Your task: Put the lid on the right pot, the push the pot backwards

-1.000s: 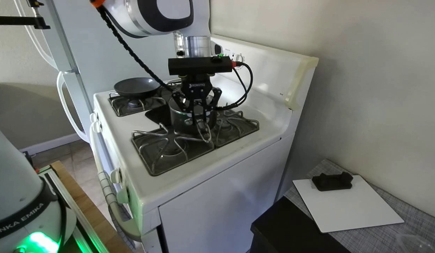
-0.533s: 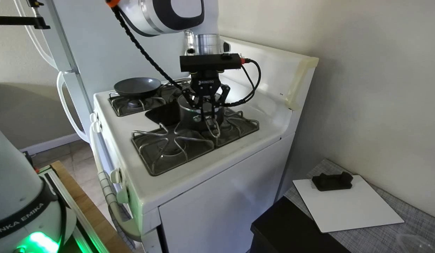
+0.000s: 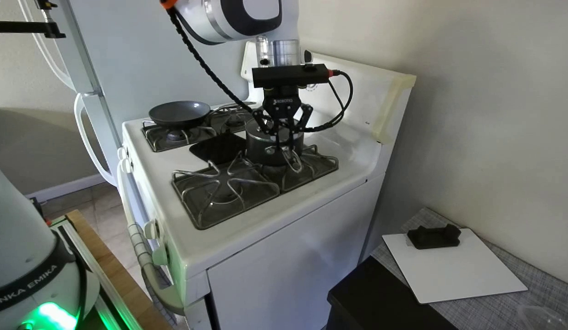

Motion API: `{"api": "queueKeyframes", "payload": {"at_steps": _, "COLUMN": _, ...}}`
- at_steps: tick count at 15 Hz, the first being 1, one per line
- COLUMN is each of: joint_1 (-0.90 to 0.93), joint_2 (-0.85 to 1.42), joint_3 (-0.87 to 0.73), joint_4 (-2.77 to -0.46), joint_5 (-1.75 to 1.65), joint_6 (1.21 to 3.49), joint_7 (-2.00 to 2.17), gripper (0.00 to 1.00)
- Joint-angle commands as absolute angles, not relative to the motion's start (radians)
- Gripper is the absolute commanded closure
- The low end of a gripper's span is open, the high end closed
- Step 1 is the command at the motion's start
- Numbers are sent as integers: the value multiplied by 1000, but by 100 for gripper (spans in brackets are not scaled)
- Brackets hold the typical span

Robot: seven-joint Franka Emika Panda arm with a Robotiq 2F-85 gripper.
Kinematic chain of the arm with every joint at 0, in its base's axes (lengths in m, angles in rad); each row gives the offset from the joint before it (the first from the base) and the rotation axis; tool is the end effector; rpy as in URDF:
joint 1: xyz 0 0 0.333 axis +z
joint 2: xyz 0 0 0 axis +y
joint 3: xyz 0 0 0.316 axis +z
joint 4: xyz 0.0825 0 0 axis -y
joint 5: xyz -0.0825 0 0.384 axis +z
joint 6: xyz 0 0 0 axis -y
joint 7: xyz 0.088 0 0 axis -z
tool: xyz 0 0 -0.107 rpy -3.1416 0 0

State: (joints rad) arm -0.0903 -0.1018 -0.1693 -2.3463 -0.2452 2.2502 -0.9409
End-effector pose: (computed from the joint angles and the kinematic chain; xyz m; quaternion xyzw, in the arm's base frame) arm 0.4725 -0.1328 0.3740 0.9104 0.4045 -0.0467 0.0732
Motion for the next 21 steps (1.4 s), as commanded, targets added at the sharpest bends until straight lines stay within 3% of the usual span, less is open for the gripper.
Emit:
{"api": "queueKeyframes", "payload": {"at_steps": 1, "joint_1": -99, "joint_2": -58, "joint_3": -161, "joint_4": -2296, "joint_5": -237, "joint_6": 2265, "joint_7": -926, "gripper": 94}}
{"api": "queueKeyframes", "payload": {"at_steps": 9, "joint_1": -119, "joint_2": -26, "joint_3": -163, "joint_4": -2243, "joint_5": -243, "joint_6": 2260, "joint_7": -914, "gripper": 92}}
{"api": "queueKeyframes", "payload": {"at_steps": 10, "joint_1": -119, "joint_2": -28, "joint_3": -162, "joint_4": -2242, "joint_5": -239, "joint_6": 2259, "joint_7": -917, "gripper": 54}}
{"api": "queueKeyframes", "payload": {"at_steps": 12, "joint_1": -116, "joint_2": -43, "joint_3": -159, "joint_4": -2244, "joint_5": -225, "joint_6": 2255, "joint_7": -931, "gripper": 56}}
{"api": "queueKeyframes", "payload": {"at_steps": 19, "joint_1": -83, "joint_2": -194, "joint_3": -142, "joint_4": -2274, "joint_5": -114, "joint_6": 2230, "joint_7": -1035, "gripper": 1}}
{"api": "queueKeyframes", "payload": {"at_steps": 21, "joint_1": -64, "joint_2": -239, "joint_3": -141, "joint_4": -2273, "joint_5": -67, "joint_6": 2216, "joint_7": -1069, "gripper": 0}}
